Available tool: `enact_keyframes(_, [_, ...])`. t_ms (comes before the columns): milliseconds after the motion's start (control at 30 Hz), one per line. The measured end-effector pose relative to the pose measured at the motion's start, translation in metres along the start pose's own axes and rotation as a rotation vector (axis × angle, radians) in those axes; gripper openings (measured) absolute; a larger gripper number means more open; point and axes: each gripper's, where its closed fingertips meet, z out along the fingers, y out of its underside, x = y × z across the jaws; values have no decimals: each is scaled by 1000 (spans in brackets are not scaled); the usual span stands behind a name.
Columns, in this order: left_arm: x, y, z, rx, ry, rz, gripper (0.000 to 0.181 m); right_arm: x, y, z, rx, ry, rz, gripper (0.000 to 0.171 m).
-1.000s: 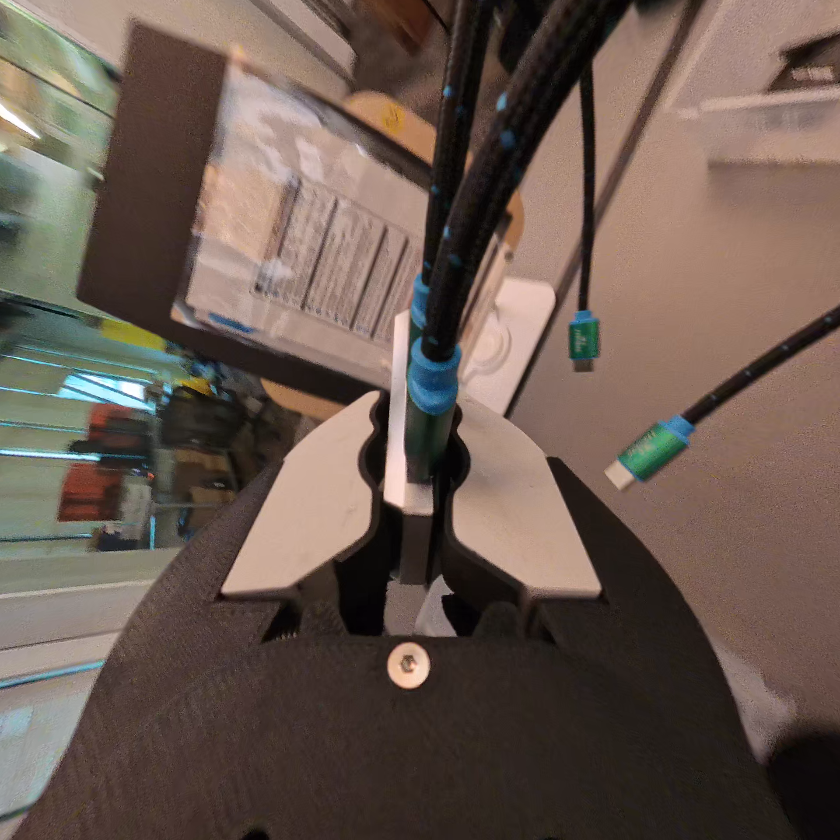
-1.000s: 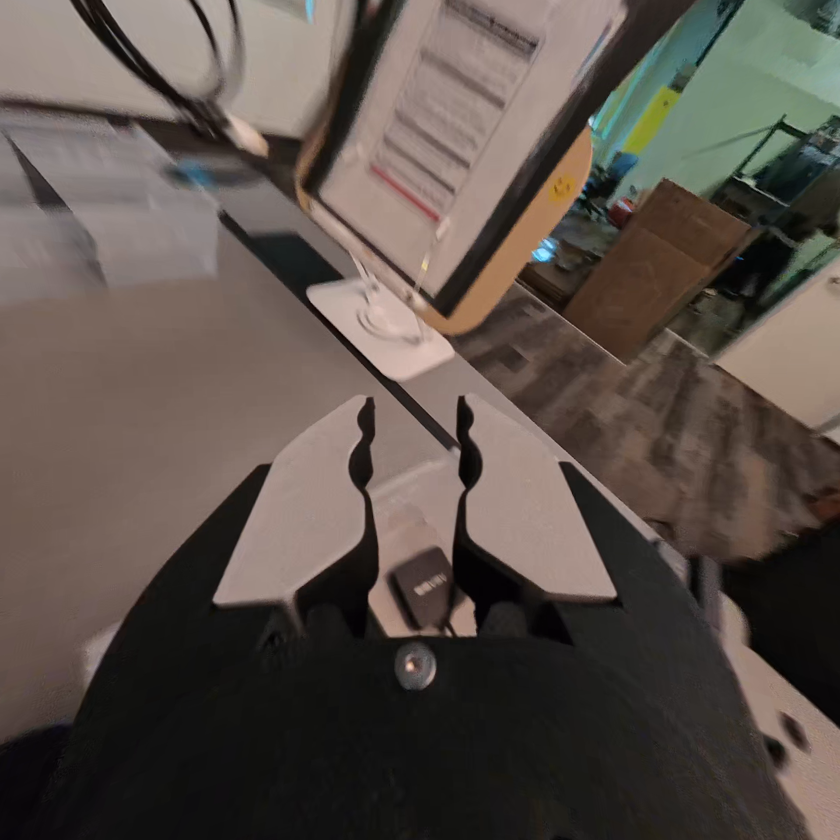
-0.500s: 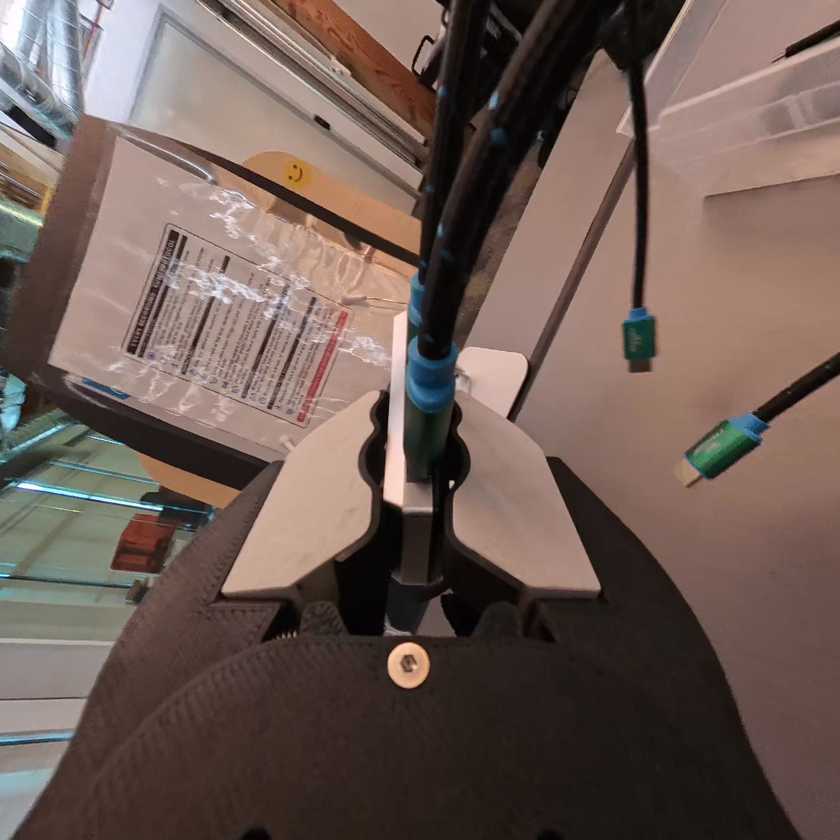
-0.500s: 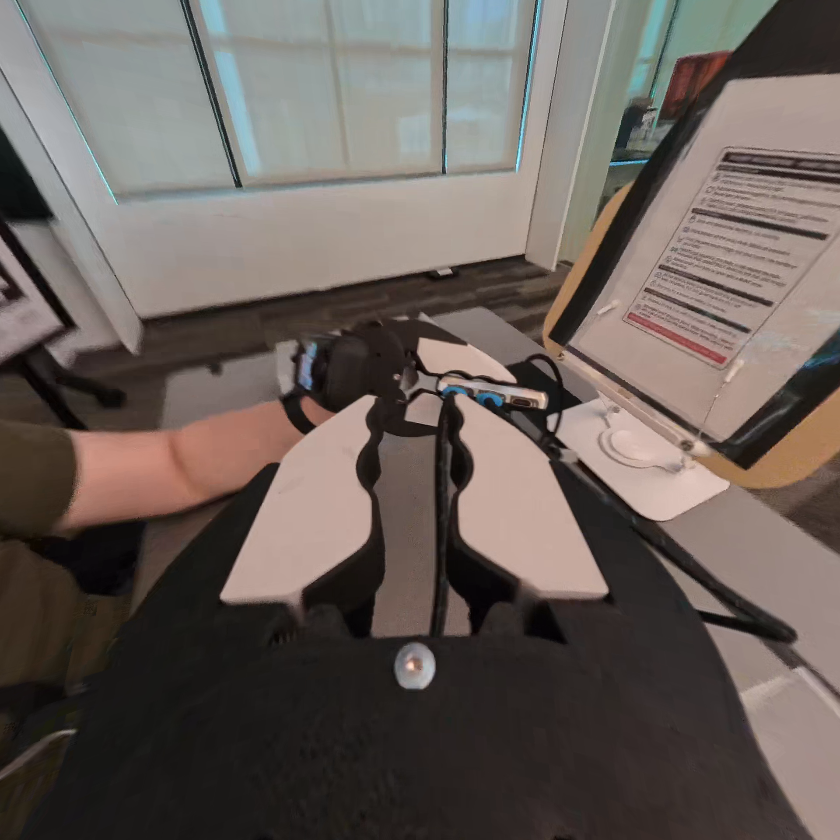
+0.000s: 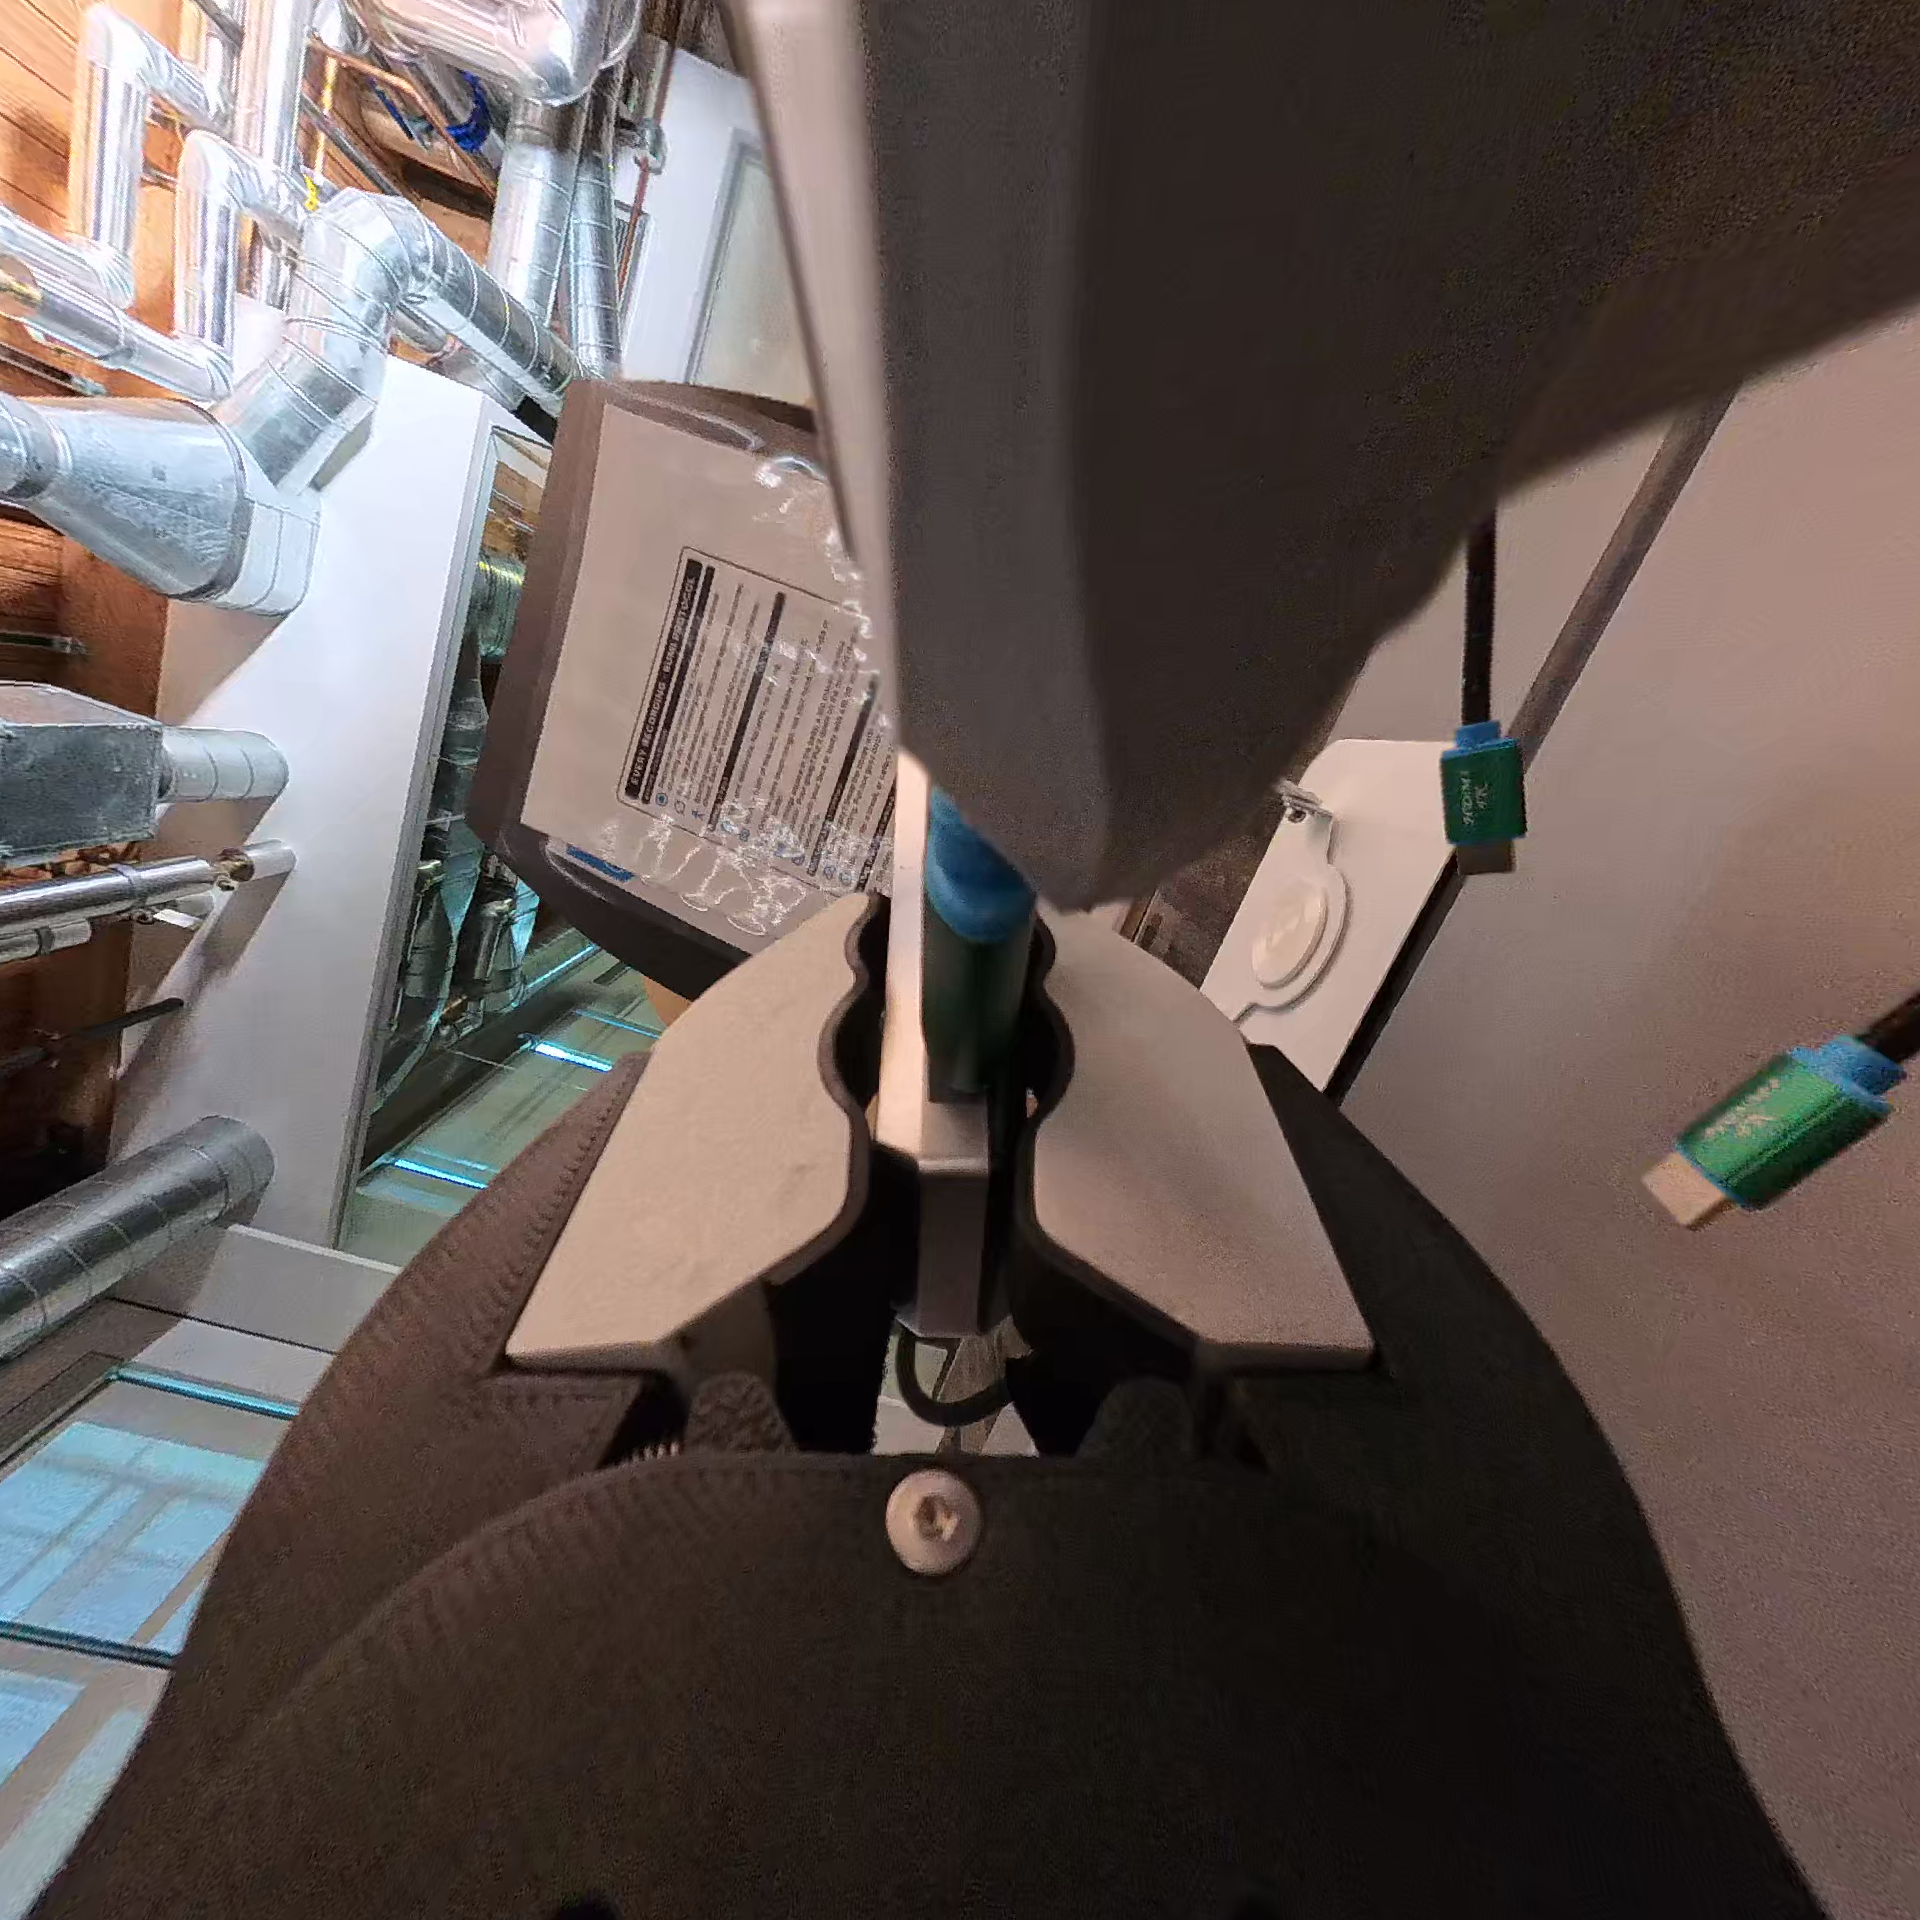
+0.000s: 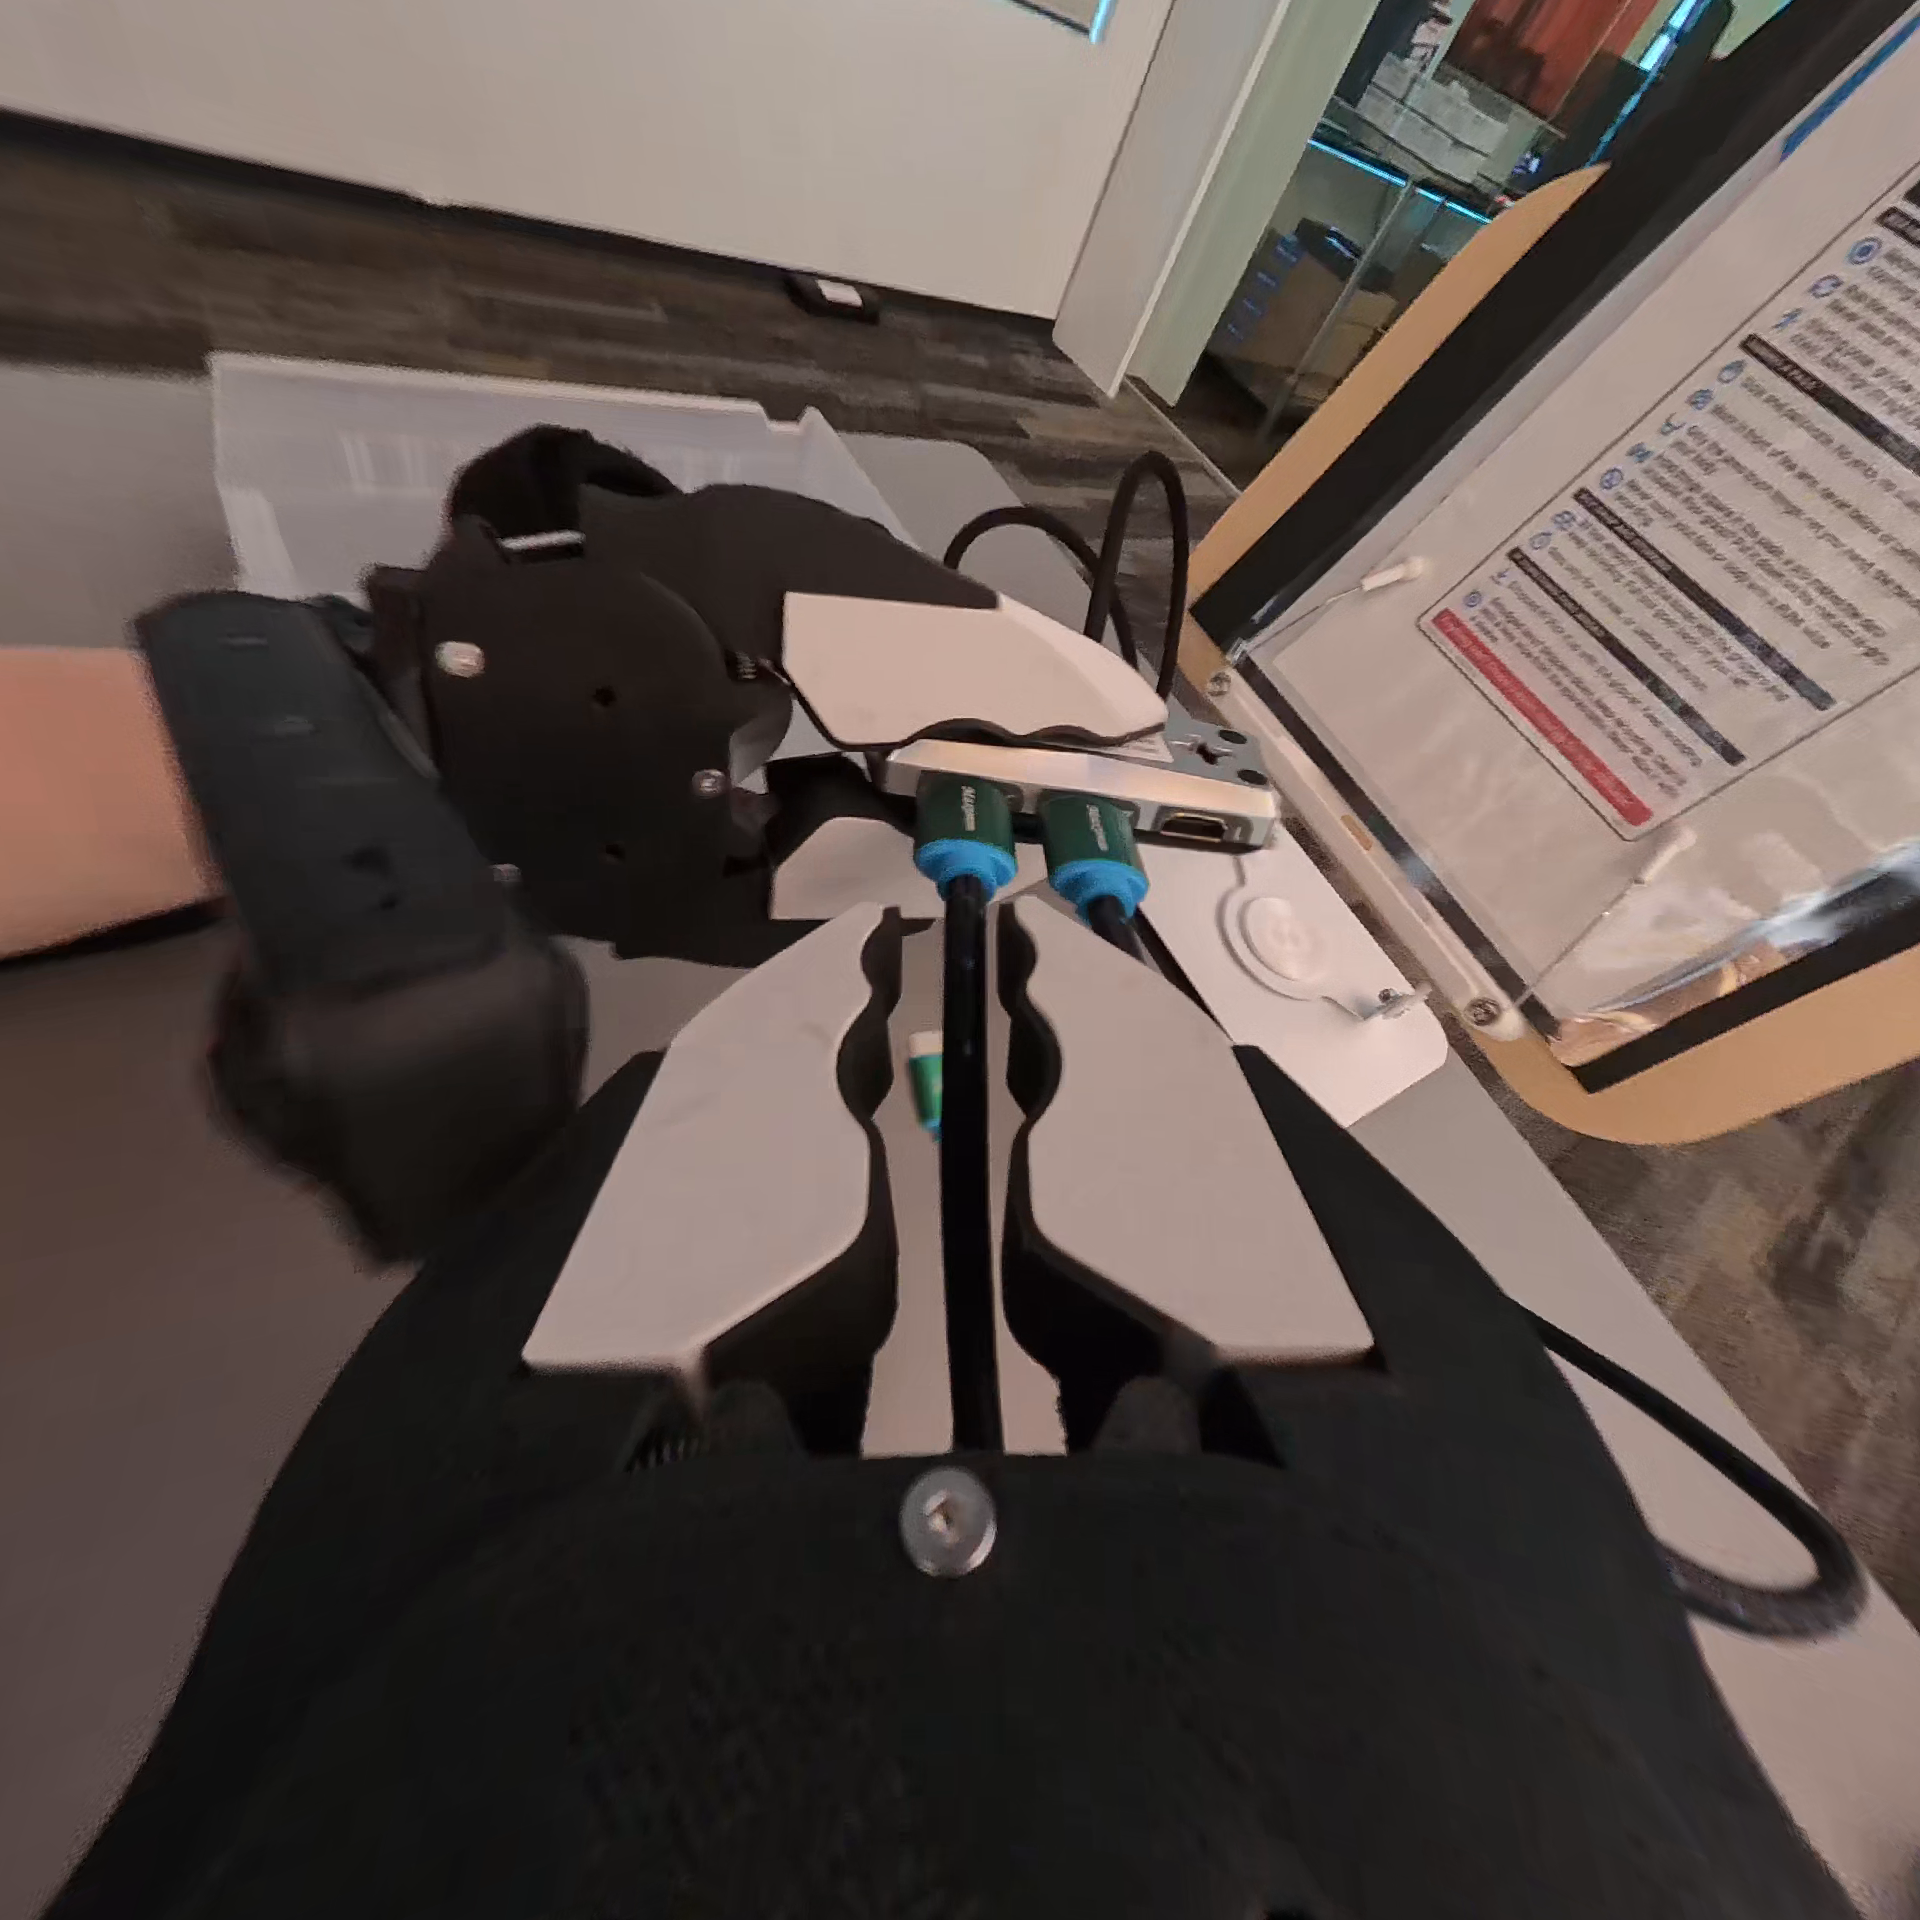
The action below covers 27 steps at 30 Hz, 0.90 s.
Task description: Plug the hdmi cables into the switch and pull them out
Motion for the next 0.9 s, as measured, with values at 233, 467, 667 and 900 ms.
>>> enact_keyframes(233, [-1, 0, -2, -25, -18, 5, 24, 4, 1, 6, 34, 40, -6, 12])
enact_keyframes(467, [-2, 2, -1, -29, -38, 19, 23, 2, -3, 7, 94, 16, -57, 17])
enact_keyframes(667, [0, 4, 0, -42, -33, 22, 24, 4, -1, 10, 95, 23, -24, 12])
enact_keyframes(900, [-6, 8, -1, -50, -47, 17, 24, 3, -11, 2, 142, 21, -67, 13])
